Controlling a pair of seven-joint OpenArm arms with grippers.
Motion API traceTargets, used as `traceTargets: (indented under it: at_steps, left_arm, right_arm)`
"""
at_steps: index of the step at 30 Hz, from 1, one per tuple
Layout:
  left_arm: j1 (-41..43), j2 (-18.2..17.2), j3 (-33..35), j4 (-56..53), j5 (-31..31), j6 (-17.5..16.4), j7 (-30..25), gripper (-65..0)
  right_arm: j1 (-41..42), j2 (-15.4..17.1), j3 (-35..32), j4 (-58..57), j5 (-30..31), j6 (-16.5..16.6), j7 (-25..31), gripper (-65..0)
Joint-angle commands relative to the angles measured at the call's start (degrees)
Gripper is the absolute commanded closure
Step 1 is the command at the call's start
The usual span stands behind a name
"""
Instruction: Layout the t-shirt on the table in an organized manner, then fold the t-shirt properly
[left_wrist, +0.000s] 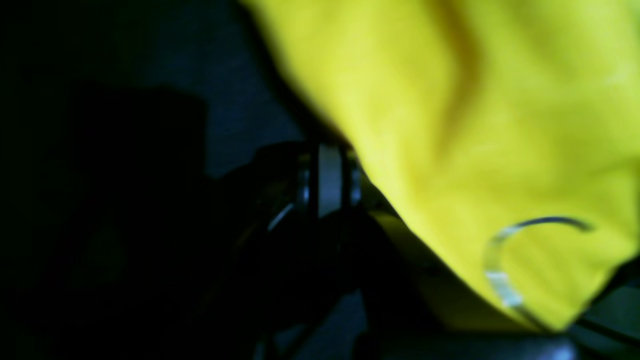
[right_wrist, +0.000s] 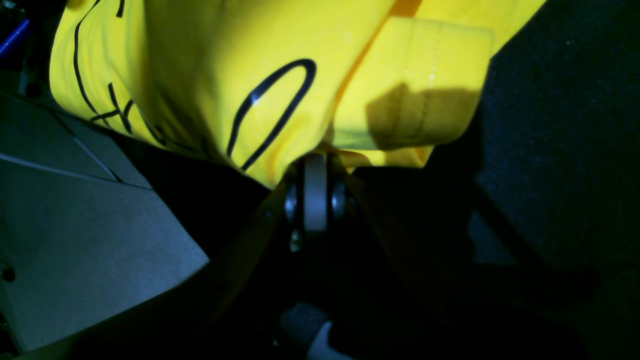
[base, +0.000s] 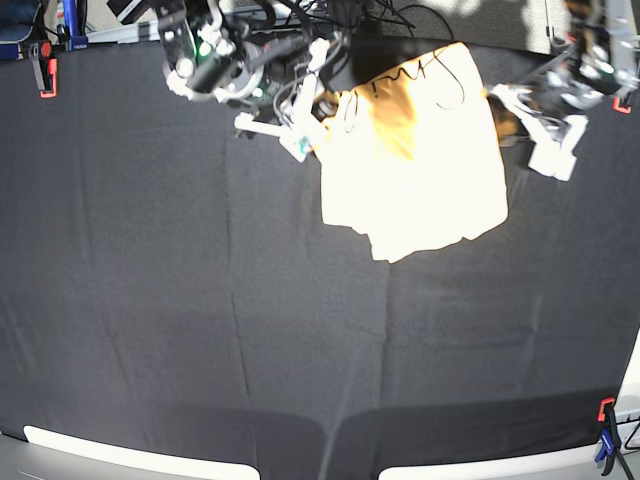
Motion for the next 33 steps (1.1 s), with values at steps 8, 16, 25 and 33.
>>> traceTargets:
  at_steps: [8,16,25,33]
  left_arm:
    - [-3.7,1.0,-0.3,1.0,-0.7,-1.6,-6.4,-0.7]
    - [-6.9,1.7,-0.3,1.2,-0.7,-1.6,-6.4,-0.6]
    - [-1.5,1.7,-2.3,9.5,-0.7,1.7,2.1,0.0]
    - [12.1,1.7,-14.1,21.2,-0.9,1.8,8.5,0.0]
  right_arm:
    - [-1.2,0.6,0.9,5.2,-2.5,0.2,0.7,0.0]
    - [-2.1,1.9,8.9,8.2,-3.0,-0.3,0.5,0.0]
    - [-10.4,1.9,26.0,17.8,4.8,-0.2,-2.8,0.0]
    - [-22.4,1.4,41.2,24.0,15.7,-0.2,-10.5,0.0]
